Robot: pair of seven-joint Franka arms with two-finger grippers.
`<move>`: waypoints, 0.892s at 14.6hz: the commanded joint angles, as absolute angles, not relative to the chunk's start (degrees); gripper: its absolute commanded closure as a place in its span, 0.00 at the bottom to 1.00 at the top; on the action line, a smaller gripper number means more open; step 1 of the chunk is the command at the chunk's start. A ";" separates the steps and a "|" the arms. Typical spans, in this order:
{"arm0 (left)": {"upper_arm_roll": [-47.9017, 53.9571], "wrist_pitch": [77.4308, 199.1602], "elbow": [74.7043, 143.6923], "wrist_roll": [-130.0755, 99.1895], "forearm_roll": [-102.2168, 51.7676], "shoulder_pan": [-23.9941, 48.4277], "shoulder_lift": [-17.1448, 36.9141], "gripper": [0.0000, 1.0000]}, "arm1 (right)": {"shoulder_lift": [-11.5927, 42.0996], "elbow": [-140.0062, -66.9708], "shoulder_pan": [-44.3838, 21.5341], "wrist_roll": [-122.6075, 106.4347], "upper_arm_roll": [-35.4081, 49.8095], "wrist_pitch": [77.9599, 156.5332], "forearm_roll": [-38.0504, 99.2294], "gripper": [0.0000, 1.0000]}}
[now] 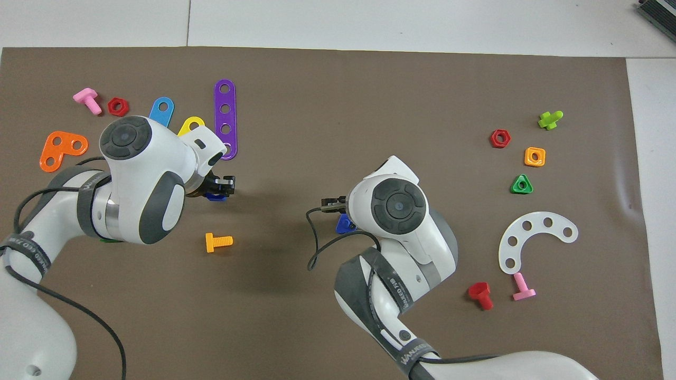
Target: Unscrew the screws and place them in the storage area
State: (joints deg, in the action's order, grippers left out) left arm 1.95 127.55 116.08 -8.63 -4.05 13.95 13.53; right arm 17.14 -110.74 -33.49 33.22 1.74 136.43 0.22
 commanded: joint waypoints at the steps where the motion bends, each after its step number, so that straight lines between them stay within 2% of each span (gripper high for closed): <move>1: 2.29 133.49 121.98 -7.38 -5.01 13.36 10.72 1.00 | 18.98 -109.86 -35.33 35.16 1.58 137.11 -1.05 0.08; 5: 2.29 133.86 122.78 -7.29 -5.01 13.36 10.46 1.00 | 18.28 -112.23 -36.21 34.81 1.58 136.93 -3.42 0.22; 7: 2.29 134.30 123.31 -7.38 -5.01 13.36 10.37 1.00 | 18.28 -112.59 -36.12 34.63 1.58 136.93 -3.95 0.37; 8: 2.29 134.47 123.31 -7.56 -5.01 13.36 10.37 0.91 | 18.28 -112.59 -36.12 34.63 1.58 136.93 -4.22 0.42; 9: 2.29 134.47 123.31 -7.65 -5.01 13.36 10.37 0.74 | 18.28 -112.67 -36.04 34.63 1.58 136.93 -4.31 0.47; 11: 2.29 134.47 123.31 -7.73 -5.01 13.36 10.37 0.30 | 18.11 -113.02 -36.04 34.63 1.58 136.85 -4.31 0.63; 12: 2.29 134.47 123.31 -7.82 -5.01 13.45 10.37 0.11 | 17.93 -113.46 -36.04 34.63 1.58 136.76 -4.31 0.69; 13: 2.29 134.47 123.31 -7.74 -5.01 13.45 10.37 0.00 | 17.76 -113.64 -36.04 34.63 1.58 136.50 -4.31 0.73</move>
State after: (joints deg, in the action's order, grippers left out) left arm 2.02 133.12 121.00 -8.53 -4.05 13.86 12.38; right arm 18.64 -112.26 -36.22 33.57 1.53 136.39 -3.36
